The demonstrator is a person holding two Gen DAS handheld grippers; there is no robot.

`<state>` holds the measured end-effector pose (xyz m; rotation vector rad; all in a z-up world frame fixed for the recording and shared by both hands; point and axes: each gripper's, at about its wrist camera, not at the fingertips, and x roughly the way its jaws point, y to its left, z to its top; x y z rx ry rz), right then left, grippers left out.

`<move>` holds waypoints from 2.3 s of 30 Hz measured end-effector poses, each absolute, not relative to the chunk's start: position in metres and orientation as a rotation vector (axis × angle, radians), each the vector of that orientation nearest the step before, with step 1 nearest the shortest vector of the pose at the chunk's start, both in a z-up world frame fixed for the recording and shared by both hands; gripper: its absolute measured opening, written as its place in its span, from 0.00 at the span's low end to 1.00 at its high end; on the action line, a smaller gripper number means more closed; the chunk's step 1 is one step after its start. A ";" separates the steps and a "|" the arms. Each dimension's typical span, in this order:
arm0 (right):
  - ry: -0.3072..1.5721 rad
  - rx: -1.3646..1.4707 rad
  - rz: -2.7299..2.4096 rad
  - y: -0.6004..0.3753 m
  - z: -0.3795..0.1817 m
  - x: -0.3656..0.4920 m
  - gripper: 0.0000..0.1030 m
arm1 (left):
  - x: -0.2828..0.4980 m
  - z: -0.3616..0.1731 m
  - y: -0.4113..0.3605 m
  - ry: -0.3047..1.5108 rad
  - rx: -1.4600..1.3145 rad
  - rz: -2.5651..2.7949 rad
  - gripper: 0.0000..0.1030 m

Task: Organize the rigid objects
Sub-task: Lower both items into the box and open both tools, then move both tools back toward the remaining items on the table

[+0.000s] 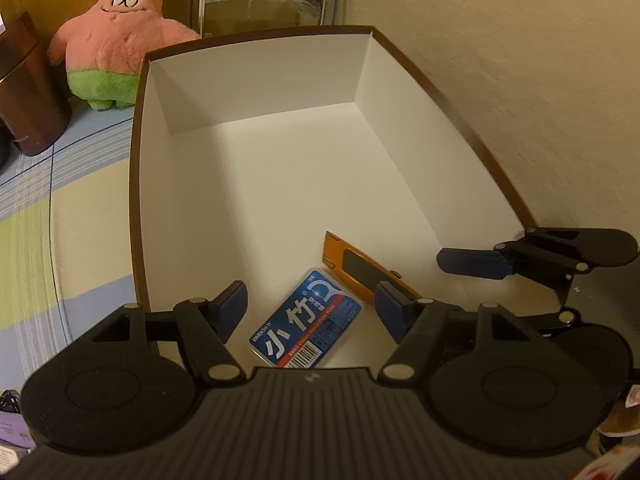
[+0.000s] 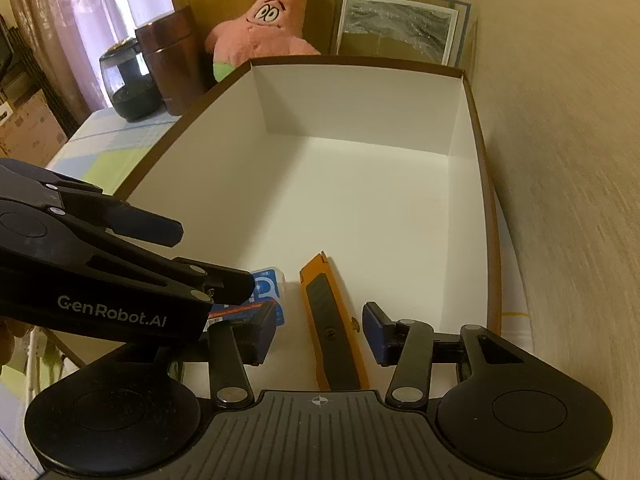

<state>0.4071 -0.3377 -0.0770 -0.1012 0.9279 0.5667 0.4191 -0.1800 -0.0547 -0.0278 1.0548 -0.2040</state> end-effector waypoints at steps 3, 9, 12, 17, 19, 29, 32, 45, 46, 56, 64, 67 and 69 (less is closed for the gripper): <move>0.916 -0.085 0.565 -0.340 -0.071 0.402 0.46 | 0.411 -0.046 -0.178 1.034 -0.050 -0.219 0.64; 0.868 -0.031 0.545 -0.349 -0.053 0.385 0.47 | 0.383 -0.022 -0.168 0.975 -0.072 -0.249 0.64; 0.846 0.001 0.529 -0.351 -0.043 0.374 0.48 | 0.371 -0.012 -0.161 0.952 -0.080 -0.242 0.64; 0.817 0.044 0.512 -0.352 -0.028 0.355 0.48 | 0.349 0.007 -0.146 0.892 -0.088 -0.239 0.64; 0.808 0.064 0.506 -0.352 -0.023 0.346 0.49 | 0.338 0.011 -0.138 0.878 -0.083 -0.230 0.64; 0.796 0.098 0.532 -0.325 -0.011 0.296 0.49 | 0.278 0.016 -0.087 0.863 -0.117 -0.171 0.64; 0.801 0.094 0.557 -0.310 -0.011 0.280 0.49 | 0.260 0.014 -0.071 0.863 -0.123 -0.158 0.64; 0.857 0.064 0.688 -0.238 -0.025 0.230 0.49 | 0.187 -0.004 -0.003 0.887 -0.131 -0.009 0.64; 0.865 0.061 0.697 -0.232 -0.028 0.228 0.49 | 0.180 -0.006 0.003 0.891 -0.129 0.007 0.64; 0.925 -0.003 0.783 -0.180 -0.062 0.215 0.49 | 0.135 -0.041 0.044 0.951 -0.137 0.162 0.64; 0.948 -0.053 0.828 -0.156 -0.080 0.210 0.49 | 0.129 -0.062 0.046 0.969 -0.107 0.200 0.64; 0.953 -0.060 0.826 -0.153 -0.083 0.211 0.49 | 0.134 -0.069 0.038 0.970 -0.071 0.195 0.64; 0.953 -0.061 0.821 -0.154 -0.084 0.212 0.49 | 0.139 -0.075 0.034 0.971 -0.047 0.188 0.64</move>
